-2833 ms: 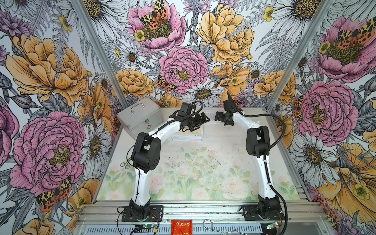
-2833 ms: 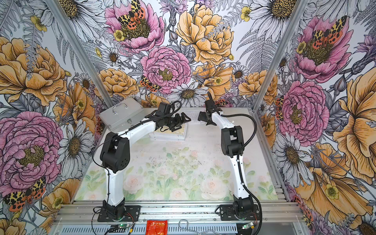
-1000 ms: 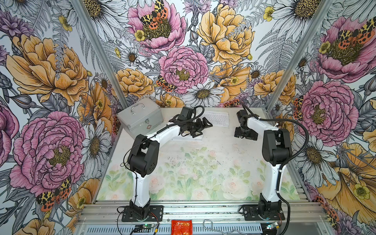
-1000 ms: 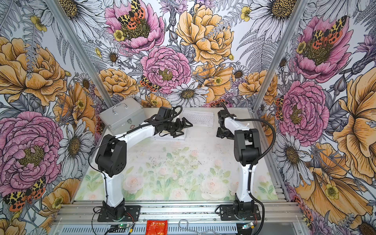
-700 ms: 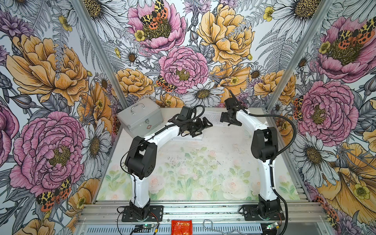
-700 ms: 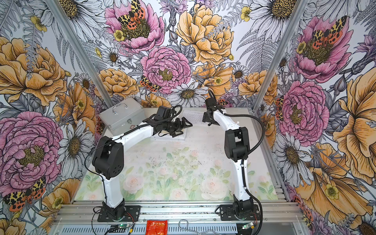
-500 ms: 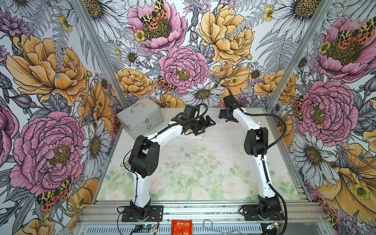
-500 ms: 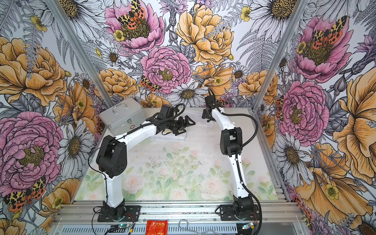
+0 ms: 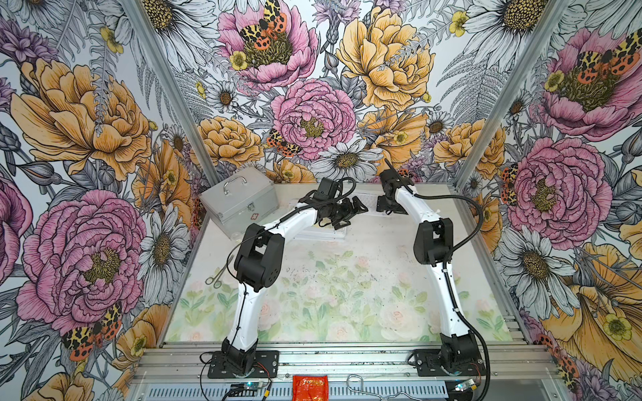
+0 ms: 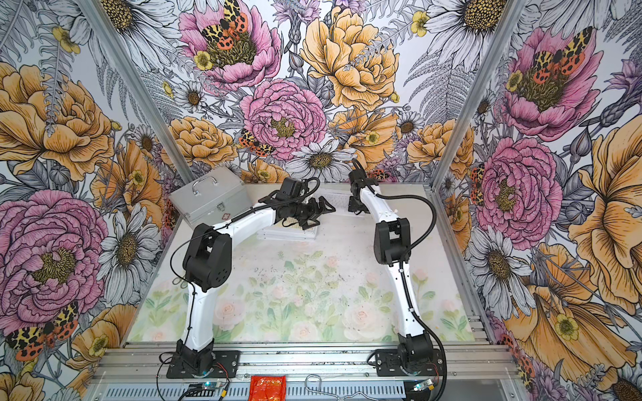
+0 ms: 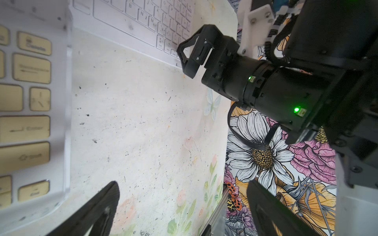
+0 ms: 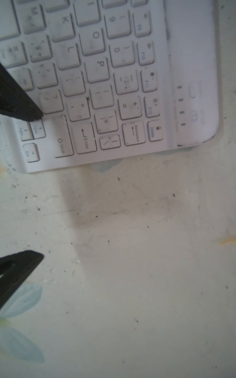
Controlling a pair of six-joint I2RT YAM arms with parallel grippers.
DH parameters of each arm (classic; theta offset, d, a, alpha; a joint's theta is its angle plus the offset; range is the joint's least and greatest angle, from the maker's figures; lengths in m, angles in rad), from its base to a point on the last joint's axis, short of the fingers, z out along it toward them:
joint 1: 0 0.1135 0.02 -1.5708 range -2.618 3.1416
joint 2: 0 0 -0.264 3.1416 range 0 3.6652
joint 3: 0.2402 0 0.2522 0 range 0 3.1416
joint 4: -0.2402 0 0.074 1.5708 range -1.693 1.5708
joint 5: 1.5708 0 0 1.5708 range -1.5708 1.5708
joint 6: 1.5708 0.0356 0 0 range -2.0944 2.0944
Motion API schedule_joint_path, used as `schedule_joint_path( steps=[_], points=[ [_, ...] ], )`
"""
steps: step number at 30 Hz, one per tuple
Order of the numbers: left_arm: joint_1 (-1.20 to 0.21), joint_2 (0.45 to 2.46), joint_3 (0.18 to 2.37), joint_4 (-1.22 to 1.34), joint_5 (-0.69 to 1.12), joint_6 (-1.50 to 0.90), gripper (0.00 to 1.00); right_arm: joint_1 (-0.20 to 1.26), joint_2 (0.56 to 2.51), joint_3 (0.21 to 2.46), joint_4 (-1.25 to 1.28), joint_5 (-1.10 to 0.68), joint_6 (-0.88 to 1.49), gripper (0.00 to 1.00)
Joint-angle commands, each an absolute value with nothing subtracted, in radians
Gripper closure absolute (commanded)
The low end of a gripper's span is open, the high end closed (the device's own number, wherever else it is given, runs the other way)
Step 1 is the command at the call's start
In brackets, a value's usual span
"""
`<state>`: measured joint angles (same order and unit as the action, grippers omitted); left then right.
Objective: Stack the numeric keypads
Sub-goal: Move the numeric keypad to the center of the board.
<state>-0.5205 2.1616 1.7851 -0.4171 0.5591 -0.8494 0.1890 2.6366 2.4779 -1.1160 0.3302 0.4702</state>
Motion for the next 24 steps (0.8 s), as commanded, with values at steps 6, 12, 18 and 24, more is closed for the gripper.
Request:
schedule_joint_path(
  steps=[6,12,18,24],
  points=[
    [-0.514,2.168,1.826,-0.416,0.597,-0.848,0.01,0.12,2.564,2.33,-1.183,0.463,0.435,0.0],
    [-0.517,2.188,1.85,-0.416,0.602,-0.846,0.01,0.058,2.41,2.071,-1.112,0.498,0.421,0.0],
    [-0.544,2.249,1.933,-0.42,0.606,-0.856,0.01,-0.057,2.17,1.68,-0.954,0.435,0.419,0.0],
    [-0.589,2.378,2.15,-0.542,0.537,-0.79,0.01,-0.1,2.032,1.601,-0.859,0.26,0.408,0.0]
  ],
)
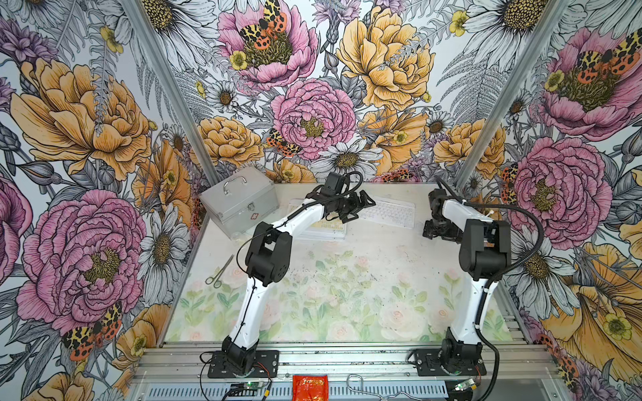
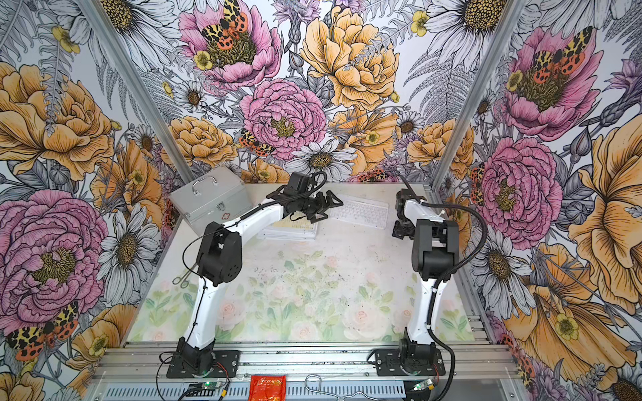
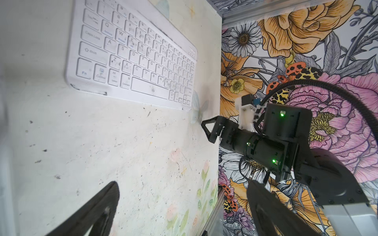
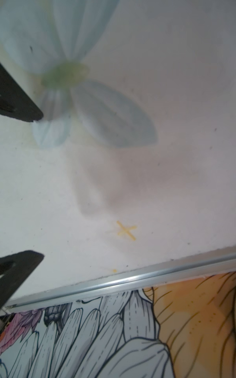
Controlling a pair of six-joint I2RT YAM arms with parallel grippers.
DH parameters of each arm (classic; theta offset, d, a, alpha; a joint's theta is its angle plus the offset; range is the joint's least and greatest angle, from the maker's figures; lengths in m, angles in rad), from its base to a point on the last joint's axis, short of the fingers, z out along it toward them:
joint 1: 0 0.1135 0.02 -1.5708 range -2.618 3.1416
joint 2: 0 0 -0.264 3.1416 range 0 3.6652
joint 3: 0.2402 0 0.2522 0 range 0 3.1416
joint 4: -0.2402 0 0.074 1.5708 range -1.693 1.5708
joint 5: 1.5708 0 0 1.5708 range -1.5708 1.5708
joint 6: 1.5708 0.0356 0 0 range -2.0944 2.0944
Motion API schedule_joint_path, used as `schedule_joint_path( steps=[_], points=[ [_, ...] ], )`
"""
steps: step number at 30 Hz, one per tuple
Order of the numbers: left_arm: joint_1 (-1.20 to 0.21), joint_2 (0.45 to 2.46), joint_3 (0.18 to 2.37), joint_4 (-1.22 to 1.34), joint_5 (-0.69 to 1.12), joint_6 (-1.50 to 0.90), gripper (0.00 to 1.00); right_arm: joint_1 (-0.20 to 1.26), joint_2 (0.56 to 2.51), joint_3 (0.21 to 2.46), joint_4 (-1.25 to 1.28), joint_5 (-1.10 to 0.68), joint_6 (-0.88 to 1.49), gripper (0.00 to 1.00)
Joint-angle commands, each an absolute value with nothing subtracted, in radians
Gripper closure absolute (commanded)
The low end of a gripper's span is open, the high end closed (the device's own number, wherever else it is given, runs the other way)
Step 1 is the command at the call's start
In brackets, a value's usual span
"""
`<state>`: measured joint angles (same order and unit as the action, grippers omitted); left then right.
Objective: Stack the numeric keypads
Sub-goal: Move the numeric keypad to the center of the board.
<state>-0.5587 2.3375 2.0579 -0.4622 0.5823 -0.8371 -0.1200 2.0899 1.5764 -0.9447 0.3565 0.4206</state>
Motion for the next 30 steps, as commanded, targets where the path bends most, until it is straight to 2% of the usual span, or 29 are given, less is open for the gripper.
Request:
schedule_joint_path(
  steps=[1,8,15,20,30],
  points=[
    [-0.594,2.398,2.198,-0.581,0.504,-0.766,0.01,-0.1,2.037,1.622,-0.858,0.237,0.41,0.0],
    [-0.606,2.59,2.516,-0.779,0.183,-0.666,0.01,-0.076,2.131,1.76,-0.809,-0.044,0.476,0.0],
    [-0.625,2.714,2.665,-0.788,0.112,-0.663,0.01,-0.048,2.191,1.781,-0.663,-0.221,0.543,0.0],
    [-0.636,2.747,2.676,-0.787,0.072,-0.652,0.01,-0.004,2.261,1.86,-0.674,-0.123,0.54,0.0],
    [-0.635,2.806,2.698,-0.777,0.116,-0.685,0.01,0.068,2.393,2.042,-0.882,0.154,0.486,0.0]
  ],
)
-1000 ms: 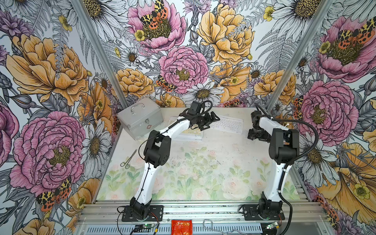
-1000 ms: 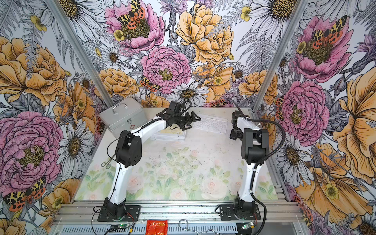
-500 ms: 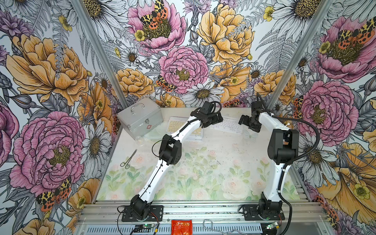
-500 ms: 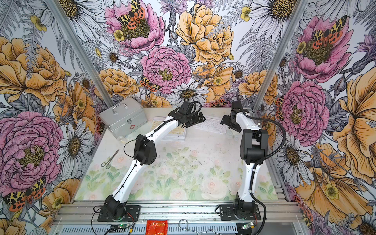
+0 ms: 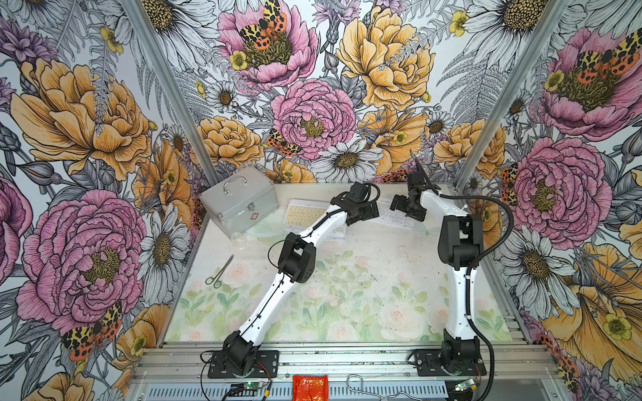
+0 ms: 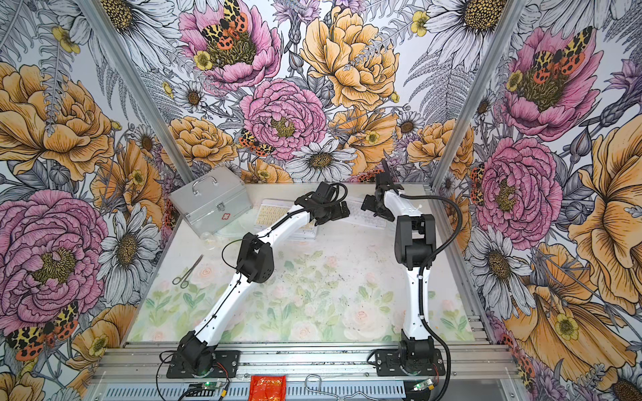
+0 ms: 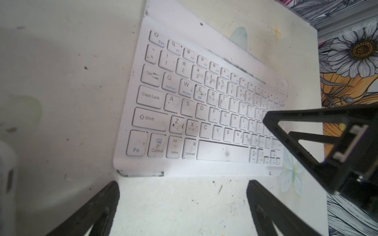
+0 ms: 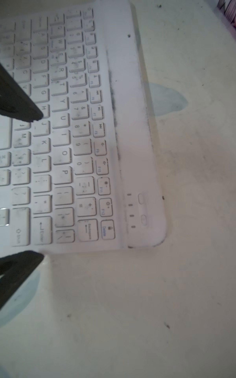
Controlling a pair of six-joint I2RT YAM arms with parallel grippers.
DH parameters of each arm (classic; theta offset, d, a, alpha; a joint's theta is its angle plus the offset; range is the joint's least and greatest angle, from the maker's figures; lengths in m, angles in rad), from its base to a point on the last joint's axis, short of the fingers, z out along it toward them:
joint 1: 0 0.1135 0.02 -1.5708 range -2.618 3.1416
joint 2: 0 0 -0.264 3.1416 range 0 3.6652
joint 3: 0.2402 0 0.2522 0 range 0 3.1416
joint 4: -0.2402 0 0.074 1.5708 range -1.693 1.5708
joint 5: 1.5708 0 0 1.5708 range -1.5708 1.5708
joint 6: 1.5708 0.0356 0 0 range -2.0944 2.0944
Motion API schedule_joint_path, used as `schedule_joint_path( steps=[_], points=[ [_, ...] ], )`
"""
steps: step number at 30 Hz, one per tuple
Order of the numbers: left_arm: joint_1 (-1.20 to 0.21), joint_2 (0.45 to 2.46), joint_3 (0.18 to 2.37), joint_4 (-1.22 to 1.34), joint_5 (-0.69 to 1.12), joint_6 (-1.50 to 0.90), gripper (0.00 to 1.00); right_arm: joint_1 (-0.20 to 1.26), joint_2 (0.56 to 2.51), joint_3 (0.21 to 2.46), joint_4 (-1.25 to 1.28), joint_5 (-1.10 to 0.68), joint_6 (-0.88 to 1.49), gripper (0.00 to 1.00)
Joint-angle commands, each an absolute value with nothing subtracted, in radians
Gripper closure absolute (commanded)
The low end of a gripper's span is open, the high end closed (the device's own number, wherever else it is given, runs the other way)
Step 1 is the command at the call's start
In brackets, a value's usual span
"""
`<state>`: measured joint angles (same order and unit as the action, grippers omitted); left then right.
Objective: Stack the numeric keypads
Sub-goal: Move the numeric keypad to the center of the board.
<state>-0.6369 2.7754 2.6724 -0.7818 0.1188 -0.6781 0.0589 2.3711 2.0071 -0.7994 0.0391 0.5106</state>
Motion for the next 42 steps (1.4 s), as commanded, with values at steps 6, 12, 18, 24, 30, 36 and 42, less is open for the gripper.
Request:
schedule_joint_path(
  steps=[6,12,18,24,30,36,42],
  points=[
    [-0.644,2.819,2.698,-0.763,0.142,-0.705,0.01,0.065,2.378,1.997,-0.925,0.272,0.446,0.0],
    [-0.655,2.812,2.697,-0.757,0.17,-0.727,0.01,0.03,2.353,1.91,-0.936,0.318,0.404,0.0],
    [-0.67,2.797,2.693,-0.75,0.186,-0.739,0.01,-0.03,2.295,1.802,-0.934,0.379,0.374,0.0],
    [-0.684,2.786,2.693,-0.743,0.213,-0.758,0.01,-0.109,2.184,1.676,-0.909,0.32,0.382,0.0],
    [-0.697,2.791,2.69,-0.701,0.262,-0.792,0.01,-0.166,2.084,1.641,-0.805,0.054,0.389,0.0],
    [-0.713,2.807,2.689,-0.639,0.312,-0.833,0.01,-0.223,2.238,1.816,-0.834,-0.094,0.419,0.0],
    [-0.73,2.845,2.68,-0.585,0.337,-0.866,0.01,-0.226,2.333,1.921,-0.853,-0.123,0.42,0.0]
  ],
)
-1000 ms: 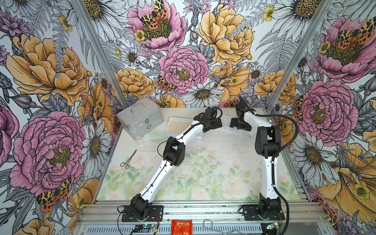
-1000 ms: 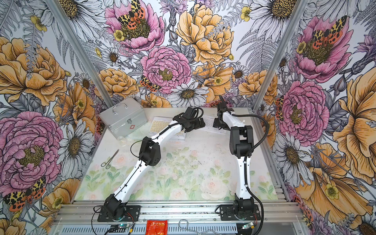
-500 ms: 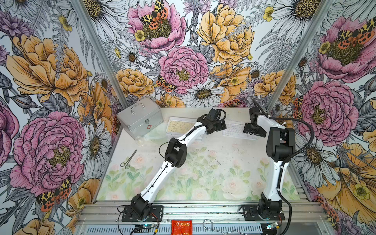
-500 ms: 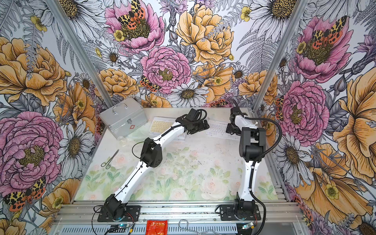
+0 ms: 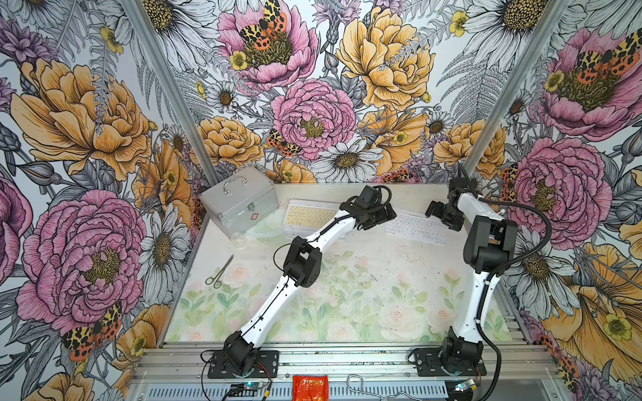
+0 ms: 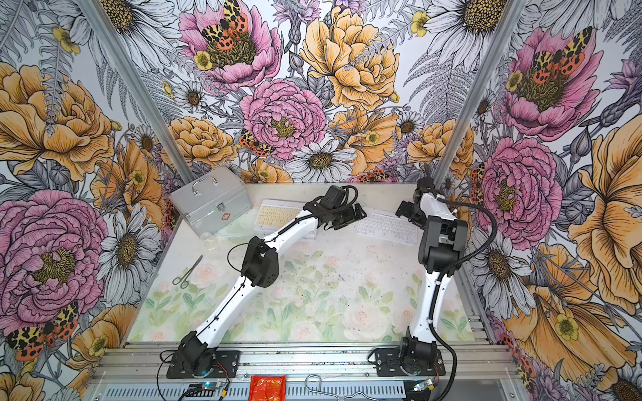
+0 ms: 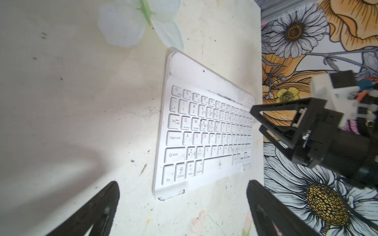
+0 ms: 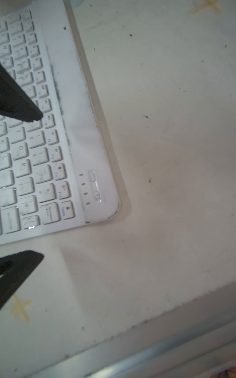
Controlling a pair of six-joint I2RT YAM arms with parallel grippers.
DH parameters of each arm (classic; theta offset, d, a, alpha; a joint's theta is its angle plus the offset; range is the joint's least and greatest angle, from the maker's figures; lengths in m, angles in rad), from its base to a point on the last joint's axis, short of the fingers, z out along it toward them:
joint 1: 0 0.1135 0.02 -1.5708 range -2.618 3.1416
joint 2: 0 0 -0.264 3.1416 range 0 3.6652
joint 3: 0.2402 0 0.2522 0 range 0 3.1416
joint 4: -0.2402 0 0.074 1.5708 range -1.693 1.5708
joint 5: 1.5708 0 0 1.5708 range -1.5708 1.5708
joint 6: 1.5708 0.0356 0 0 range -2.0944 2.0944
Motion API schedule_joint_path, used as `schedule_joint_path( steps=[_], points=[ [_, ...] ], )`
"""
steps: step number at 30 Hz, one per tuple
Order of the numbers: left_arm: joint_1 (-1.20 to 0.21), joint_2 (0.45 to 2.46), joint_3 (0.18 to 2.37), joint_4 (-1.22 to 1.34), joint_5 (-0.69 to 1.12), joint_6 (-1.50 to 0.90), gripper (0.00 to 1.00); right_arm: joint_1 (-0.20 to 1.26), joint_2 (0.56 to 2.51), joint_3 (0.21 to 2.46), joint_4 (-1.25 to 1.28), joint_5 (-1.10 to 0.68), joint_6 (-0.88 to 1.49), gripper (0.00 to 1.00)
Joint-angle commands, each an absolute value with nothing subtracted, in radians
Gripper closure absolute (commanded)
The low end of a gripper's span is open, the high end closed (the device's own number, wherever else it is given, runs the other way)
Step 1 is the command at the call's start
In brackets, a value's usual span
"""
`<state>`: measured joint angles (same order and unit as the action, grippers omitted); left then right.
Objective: Stack the numeric keypads
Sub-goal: Move the numeric keypad to the center of the board.
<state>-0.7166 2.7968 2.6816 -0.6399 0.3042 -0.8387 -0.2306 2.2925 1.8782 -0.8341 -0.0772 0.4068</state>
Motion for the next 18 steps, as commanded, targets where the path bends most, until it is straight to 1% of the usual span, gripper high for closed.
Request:
schedule_joint_path(
  steps=[1,5,9,14,18],
  points=[
    [-0.732,2.853,2.673,-0.564,0.348,-0.875,0.01,-0.226,2.345,1.937,-0.857,-0.127,0.419,0.0],
    [-0.738,2.885,2.669,-0.536,0.374,-0.907,0.01,-0.222,2.374,1.965,-0.855,-0.184,0.412,0.0],
    [-0.746,2.864,2.639,-0.535,0.377,-0.893,0.01,-0.199,2.356,1.939,-0.843,-0.198,0.398,0.0],
    [-0.757,2.763,2.497,-0.536,0.378,-0.881,0.01,-0.165,2.309,1.881,-0.836,-0.203,0.415,0.0],
    [-0.77,2.646,2.34,-0.526,0.371,-0.869,0.01,-0.127,2.24,1.777,-0.817,-0.189,0.43,0.0]
  ],
)
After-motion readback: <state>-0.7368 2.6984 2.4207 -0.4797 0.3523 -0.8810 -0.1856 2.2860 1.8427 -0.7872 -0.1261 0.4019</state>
